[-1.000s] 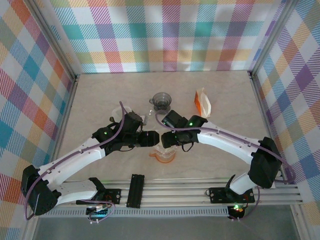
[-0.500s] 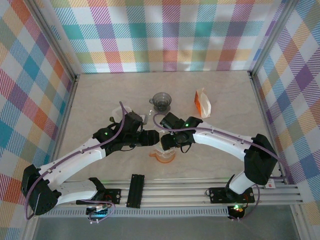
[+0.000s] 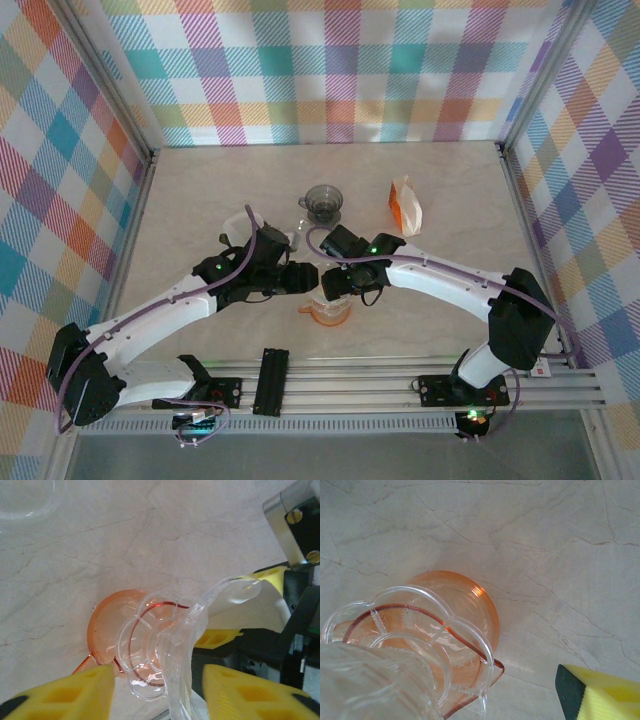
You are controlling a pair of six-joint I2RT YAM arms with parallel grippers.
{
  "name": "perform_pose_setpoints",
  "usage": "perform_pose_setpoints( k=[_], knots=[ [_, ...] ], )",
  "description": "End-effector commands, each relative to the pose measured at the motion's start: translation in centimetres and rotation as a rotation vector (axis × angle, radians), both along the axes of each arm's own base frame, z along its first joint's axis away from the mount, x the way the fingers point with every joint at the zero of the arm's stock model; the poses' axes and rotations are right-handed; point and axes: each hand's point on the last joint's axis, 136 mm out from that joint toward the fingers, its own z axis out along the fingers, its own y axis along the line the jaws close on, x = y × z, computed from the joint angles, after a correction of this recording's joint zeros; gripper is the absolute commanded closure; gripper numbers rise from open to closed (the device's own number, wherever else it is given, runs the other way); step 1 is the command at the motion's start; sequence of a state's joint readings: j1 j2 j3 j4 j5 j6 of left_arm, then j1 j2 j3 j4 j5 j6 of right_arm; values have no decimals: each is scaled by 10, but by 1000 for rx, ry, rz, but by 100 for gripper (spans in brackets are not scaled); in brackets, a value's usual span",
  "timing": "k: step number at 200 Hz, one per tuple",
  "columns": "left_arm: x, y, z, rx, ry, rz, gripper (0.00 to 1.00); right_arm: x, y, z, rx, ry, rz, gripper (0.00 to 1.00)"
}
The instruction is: Place the coffee filter in the dripper
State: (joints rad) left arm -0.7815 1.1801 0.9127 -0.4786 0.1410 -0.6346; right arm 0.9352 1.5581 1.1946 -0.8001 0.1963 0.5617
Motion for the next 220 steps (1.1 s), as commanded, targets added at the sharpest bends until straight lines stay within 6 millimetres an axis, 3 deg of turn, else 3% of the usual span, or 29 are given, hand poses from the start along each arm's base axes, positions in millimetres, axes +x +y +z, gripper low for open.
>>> perform_pose_setpoints(
  k=[1, 38, 78, 116, 180, 220],
  knots=[
    [0, 4, -6, 16, 12, 2, 55, 0, -2, -4, 0, 7, -10, 20],
    [-3, 5, -6, 15, 16, -5, 61, 0, -1, -1, 6, 4, -10, 20],
    [-3, 4, -8, 16, 20, -5, 65, 6, 5, 29, 60, -54, 4, 20],
    [-2, 4, -8, 16, 18, -4, 66, 5, 4, 39, 84, -69, 3, 19],
    [-2, 4, -8, 16, 22, -6, 65, 1, -4, -2, -7, 0, -13, 19],
    [-3, 3, -10, 13, 26, -7, 68, 1, -4, -7, -12, 5, -14, 19]
  ],
)
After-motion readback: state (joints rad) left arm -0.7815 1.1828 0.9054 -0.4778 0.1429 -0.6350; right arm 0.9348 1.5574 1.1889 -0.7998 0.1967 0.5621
